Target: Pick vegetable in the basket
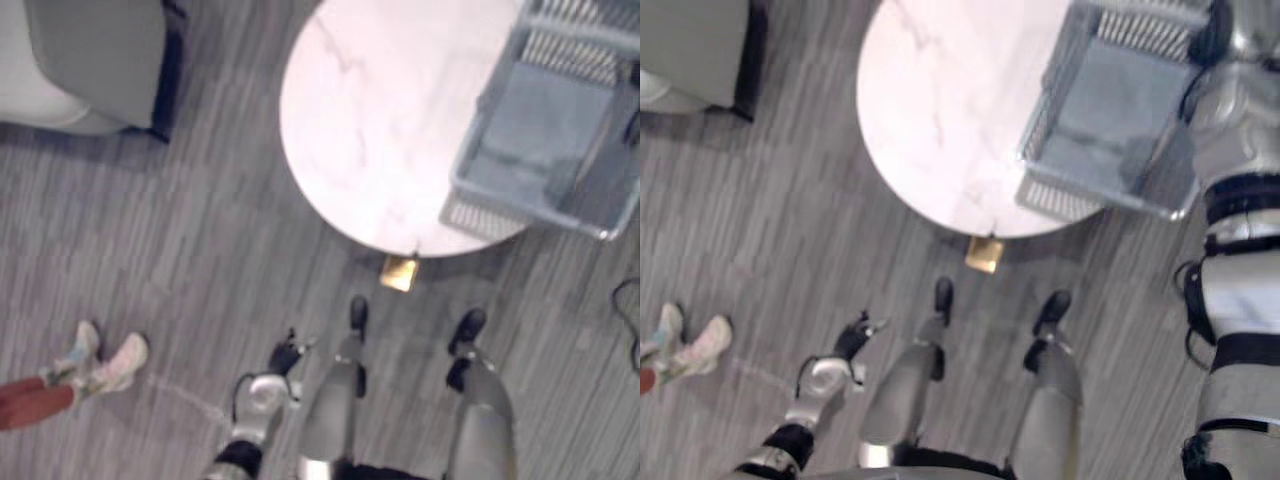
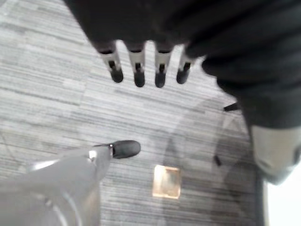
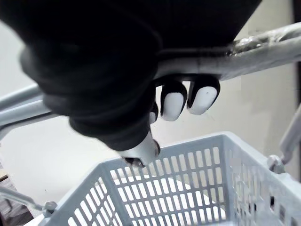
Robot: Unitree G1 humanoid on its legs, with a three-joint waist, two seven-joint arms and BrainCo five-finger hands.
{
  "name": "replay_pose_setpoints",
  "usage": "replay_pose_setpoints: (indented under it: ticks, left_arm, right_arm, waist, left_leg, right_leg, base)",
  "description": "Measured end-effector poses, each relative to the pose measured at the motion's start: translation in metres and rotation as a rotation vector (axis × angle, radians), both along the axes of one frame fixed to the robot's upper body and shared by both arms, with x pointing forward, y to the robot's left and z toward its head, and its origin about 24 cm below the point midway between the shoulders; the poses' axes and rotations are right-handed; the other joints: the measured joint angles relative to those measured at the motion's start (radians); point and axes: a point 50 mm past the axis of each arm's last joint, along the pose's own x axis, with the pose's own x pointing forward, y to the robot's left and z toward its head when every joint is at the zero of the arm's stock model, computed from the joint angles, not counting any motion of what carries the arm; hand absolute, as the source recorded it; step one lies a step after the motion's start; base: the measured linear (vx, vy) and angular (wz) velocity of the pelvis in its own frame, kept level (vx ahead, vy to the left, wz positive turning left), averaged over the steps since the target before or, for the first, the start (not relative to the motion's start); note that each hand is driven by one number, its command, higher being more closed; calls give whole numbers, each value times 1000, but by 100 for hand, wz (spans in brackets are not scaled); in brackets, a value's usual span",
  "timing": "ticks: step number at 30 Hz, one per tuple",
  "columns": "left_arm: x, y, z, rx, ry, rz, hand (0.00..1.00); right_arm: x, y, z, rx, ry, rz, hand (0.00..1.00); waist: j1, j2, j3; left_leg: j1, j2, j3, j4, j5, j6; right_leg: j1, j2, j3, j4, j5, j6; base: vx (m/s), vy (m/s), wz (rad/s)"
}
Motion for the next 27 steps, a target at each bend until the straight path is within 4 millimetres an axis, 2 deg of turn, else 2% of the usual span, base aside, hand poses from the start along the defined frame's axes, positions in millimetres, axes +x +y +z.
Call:
replay_pose_setpoints:
  ticks: [1,2,4,5,6,7,8,10,11,12,13,14,15,16,17,18,19,20,21,23,24,25,26,27]
  left_arm:
    - [-7,2,-3,7,16,-10,0]
    - [-10,3,-4,9,23,-11,0]
    - [-25,7,-12,39,75,-32,0]
    - [-30,7,-15,53,97,-52,0]
    - [-32,7,-17,59,109,-63,0]
    - [-36,7,-19,72,130,-90,0]
    - [-37,7,-20,80,136,-98,0]
    - [-35,7,-19,100,134,-122,0]
    - [-35,9,-19,112,134,-129,0]
    - [-32,12,-17,122,127,-127,0]
    - [-32,15,-16,128,126,-122,0]
    - [-33,18,-16,133,129,-116,0]
    - [-35,28,-15,148,132,-86,0]
    - [-36,32,-15,155,141,-74,0]
    - [-42,39,-17,158,155,-38,0]
    - [-46,45,-18,158,162,-6,0]
    - [-46,47,-18,157,164,8,0]
    - [-46,49,-19,152,176,33,0]
    - [-49,45,-23,129,192,52,0]
    - [-57,33,-34,106,249,54,0]
    - [-60,31,-37,96,269,66,0]
    - [-70,33,-42,86,306,108,0]
    - [-75,35,-45,86,327,129,0]
    - [-88,38,-49,91,364,161,0]
  right_arm:
    - [-2,-2,-27,71,29,17,100]
    - [-3,-2,-43,113,46,28,100]
    - [-15,5,-112,271,128,64,100]
    - [-23,9,-140,327,168,76,100]
    - [-31,12,-156,352,192,82,100]
    - [-49,18,-190,414,244,87,100]
    - [-58,19,-203,437,263,84,100]
    - [-93,17,-237,512,310,41,100]
    - [-101,17,-245,536,318,23,100]
    - [-116,17,-260,581,336,-11,100]
    - [-130,20,-274,621,360,-36,100]
    - [-137,24,-282,649,372,-44,100]
    - [-146,35,-298,706,398,-53,100]
    - [-150,40,-304,731,409,-56,100]
    - [-153,47,-311,768,408,-59,100]
    - [-155,54,-317,797,418,-55,100]
    - [-155,58,-320,811,424,-53,100]
    - [-161,61,-329,835,454,-65,100]
    - [-169,61,-337,860,478,-81,100]
    - [-187,63,-350,881,528,-103,100]
    - [-194,64,-355,898,543,-113,100]
    - [-204,69,-363,957,554,-134,100]
    - [-207,71,-368,978,561,-147,100]
    - [-213,74,-375,1009,582,-164,100]
  waist:
    - [-18,-13,1]
    - [-26,-24,0]
    - [-63,-76,-23]
    - [-72,-100,-40]
    - [-80,-114,-50]
    - [-110,-146,-70]
    - [-119,-159,-79]
    - [-141,-194,-102]
    - [-145,-201,-108]
    - [-154,-208,-118]
    - [-163,-200,-128]
    - [-166,-209,-134]
    - [-169,-235,-151]
    - [-166,-237,-159]
    - [-158,-231,-173]
    - [-155,-231,-193]
    - [-155,-232,-194]
    - [-172,-216,-197]
    - [-166,-199,-212]
    - [-175,-176,-250]
    - [-179,-174,-260]
    - [-195,-177,-263]
    - [-192,-176,-263]
    - [-189,-174,-264]
  left_leg:
    - [44,1,6,0,-12,3]
    - [66,1,11,0,-18,0]
    - [140,5,52,0,-41,6]
    - [163,6,74,0,-53,3]
    - [174,7,91,0,-61,6]
    - [206,8,127,0,-75,6]
    - [221,8,146,0,-84,5]
    - [284,9,235,5,-116,3]
    - [297,12,262,12,-127,-1]
    - [322,29,330,27,-152,1]
    - [326,70,392,54,-181,12]
    - [342,78,432,66,-191,12]
    - [368,87,521,97,-216,-9]
    - [377,95,566,123,-235,-16]
    - [400,119,664,146,-247,-22]
    - [436,131,764,156,-250,-26]
    - [451,138,806,166,-255,-33]
    - [489,157,873,182,-259,-40]
    - [528,171,926,194,-259,-39]
    - [569,198,999,272,-246,-41]
    - [570,216,1010,329,-233,-54]
    - [575,268,1018,479,-189,-53]
    - [577,303,1016,559,-155,-42]
    - [571,366,979,695,-68,7]
  right_leg:
    - [45,5,5,-16,-1,4]
    - [67,8,12,-23,-1,7]
    - [124,23,51,-51,-7,25]
    - [129,31,77,-55,-6,28]
    - [134,35,90,-58,-5,30]
    - [145,43,124,-64,-2,33]
    - [146,47,144,-64,-1,35]
    - [157,64,202,-72,0,39]
    - [161,66,201,-85,-6,28]
    - [176,48,106,-101,-30,-9]
    - [177,5,-70,-50,-69,-79]
    - [171,-28,-162,7,-87,-110]
    - [179,-87,-324,68,-121,-159]
    - [190,-107,-400,85,-127,-162]
    - [210,-122,-530,108,-139,-189]
    - [212,-133,-623,143,-145,-195]
    - [206,-128,-626,153,-151,-185]
    - [200,-84,-579,161,-162,-173]
    - [190,-51,-519,157,-165,-170]
    - [162,5,-417,156,-187,-166]
    - [149,23,-381,159,-193,-168]
    - [146,64,-308,148,-201,-168]
    - [153,91,-272,131,-202,-170]
    - [176,143,-213,91,-203,-173]
  base:
    - [40,5,-12]
    - [43,14,-30]
    - [31,14,-56]
    - [34,4,-63]
    - [44,3,-72]
    - [45,7,-66]
    - [40,19,-93]
    - [32,25,-100]
    - [48,58,-123]
    - [45,63,-150]
    - [61,54,-162]
    - [117,27,-185]
    - [103,12,-168]
    - [203,15,-232]
    - [227,-30,-249]
    - [280,-57,-247]
    - [220,-130,-201]
    - [189,-155,-157]
    - [185,-155,-163]
    - [245,-132,-163]
    - [298,-137,-179]
    - [234,-99,-158]
    - [210,-97,-178]
    - [212,-97,-198]
